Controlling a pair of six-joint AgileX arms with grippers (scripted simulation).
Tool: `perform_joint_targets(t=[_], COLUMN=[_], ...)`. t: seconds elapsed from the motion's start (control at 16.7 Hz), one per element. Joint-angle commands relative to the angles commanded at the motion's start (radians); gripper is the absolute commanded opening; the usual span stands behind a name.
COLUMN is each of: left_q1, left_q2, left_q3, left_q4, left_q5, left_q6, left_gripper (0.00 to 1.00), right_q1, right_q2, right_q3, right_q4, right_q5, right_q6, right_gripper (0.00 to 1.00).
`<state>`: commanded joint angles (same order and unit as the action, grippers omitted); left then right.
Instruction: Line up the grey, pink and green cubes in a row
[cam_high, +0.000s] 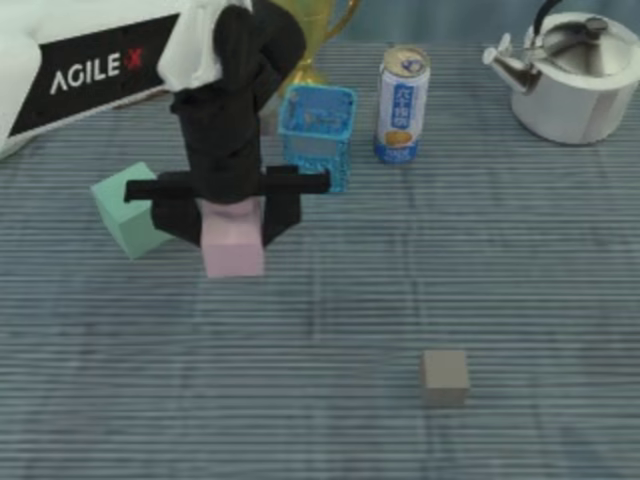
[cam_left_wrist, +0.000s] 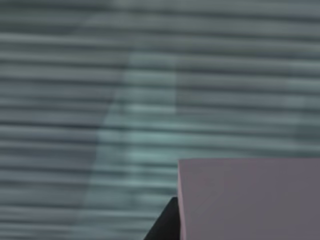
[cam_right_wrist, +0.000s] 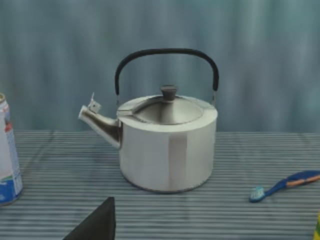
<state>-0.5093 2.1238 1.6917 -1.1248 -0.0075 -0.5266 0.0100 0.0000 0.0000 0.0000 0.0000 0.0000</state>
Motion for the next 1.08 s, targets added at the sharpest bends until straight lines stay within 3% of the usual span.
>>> perform_joint_targets(t=[0.48,0.84,1.08], left_q1=[-0.345,-0.361,-0.361], left_q2=[-0.002,-0.002,0.021], left_q3=[0.062,0.06,-0.021], left_q4=[-0.068,-0.065,0.043], left_q5=[-0.003,-0.003,-0.003], left_q6=[-0.312,-0.329,-0.332], left_gripper=[0.0,0.0,0.0], right_q1=[0.0,0.0,0.0], right_q2=[0.0,0.0,0.0], right_q3=[0.0,0.0,0.0], right_q4=[0.0,0.0,0.0], right_q5=[0.0,0.0,0.0], right_q6=[0.0,0.0,0.0], right_gripper=[1.0,1.0,1.0])
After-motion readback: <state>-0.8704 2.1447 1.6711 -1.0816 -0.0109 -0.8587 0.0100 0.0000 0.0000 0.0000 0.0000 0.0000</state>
